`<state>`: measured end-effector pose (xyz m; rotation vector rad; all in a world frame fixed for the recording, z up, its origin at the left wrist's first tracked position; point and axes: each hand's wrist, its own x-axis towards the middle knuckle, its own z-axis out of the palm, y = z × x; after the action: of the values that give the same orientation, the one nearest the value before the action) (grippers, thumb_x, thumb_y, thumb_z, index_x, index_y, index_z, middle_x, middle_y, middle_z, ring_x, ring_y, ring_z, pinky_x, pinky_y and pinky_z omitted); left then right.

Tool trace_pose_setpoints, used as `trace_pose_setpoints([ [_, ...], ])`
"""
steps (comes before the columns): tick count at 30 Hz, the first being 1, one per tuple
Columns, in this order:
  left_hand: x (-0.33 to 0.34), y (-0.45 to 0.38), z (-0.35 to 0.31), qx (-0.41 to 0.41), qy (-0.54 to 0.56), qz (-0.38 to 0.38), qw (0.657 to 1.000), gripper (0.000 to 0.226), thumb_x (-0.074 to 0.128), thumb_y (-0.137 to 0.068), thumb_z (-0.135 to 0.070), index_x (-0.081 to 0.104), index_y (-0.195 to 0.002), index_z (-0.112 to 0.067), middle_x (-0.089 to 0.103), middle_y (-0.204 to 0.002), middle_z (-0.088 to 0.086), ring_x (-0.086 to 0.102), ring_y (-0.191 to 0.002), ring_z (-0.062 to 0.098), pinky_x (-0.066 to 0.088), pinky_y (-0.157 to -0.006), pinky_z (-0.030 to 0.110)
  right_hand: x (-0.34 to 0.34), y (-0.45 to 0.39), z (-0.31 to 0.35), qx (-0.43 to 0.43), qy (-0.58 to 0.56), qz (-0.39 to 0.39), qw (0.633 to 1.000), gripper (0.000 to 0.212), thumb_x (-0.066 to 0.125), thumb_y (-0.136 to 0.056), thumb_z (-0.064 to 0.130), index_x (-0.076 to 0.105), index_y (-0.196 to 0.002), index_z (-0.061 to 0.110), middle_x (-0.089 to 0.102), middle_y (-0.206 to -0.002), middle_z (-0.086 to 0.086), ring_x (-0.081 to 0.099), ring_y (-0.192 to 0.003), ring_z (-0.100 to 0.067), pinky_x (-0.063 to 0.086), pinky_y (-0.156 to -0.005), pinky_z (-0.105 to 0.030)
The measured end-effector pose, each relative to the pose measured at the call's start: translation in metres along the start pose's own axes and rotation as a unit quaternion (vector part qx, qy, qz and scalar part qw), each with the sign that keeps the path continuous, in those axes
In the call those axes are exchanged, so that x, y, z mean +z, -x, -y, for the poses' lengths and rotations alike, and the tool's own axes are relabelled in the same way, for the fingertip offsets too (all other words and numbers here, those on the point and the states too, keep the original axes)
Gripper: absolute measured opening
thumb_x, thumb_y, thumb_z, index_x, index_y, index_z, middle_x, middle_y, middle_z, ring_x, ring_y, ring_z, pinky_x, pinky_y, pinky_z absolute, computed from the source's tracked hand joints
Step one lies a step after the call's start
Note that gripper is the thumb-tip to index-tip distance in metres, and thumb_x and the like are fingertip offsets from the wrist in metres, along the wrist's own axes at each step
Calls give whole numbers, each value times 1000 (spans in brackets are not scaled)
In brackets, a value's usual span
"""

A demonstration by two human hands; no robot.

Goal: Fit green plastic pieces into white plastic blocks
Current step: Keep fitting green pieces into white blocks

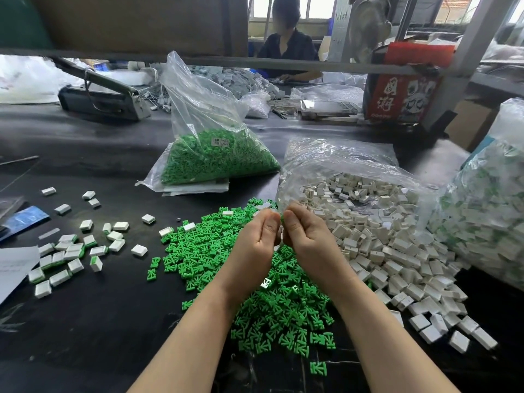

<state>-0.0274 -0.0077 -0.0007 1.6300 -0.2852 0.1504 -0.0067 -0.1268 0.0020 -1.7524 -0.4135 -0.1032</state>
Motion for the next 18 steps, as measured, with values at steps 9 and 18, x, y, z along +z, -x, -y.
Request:
trace_pose_setpoints([
  [9,-4,-3,2,-3,-41,21,999,36,40,-97,-37,61,-93,-9,62,-83,3,56,-79,24,47,-83,52,1,1,1,7,-21,12,1000,35,41,-98,33,58,-76,11,51,-66,6,46,-66,-14,38,-62,-43],
  [18,-4,-5,-1,-46,-17,21,999,39,41,-97,-37,65,-114,-12,68,-110,17,62,-109,32,45,-101,55,5,1,-2,2,56,-94,994,37,49,-101,18,59,-65,16,54,-53,12,45,-53,-4,37,-53,-30],
])
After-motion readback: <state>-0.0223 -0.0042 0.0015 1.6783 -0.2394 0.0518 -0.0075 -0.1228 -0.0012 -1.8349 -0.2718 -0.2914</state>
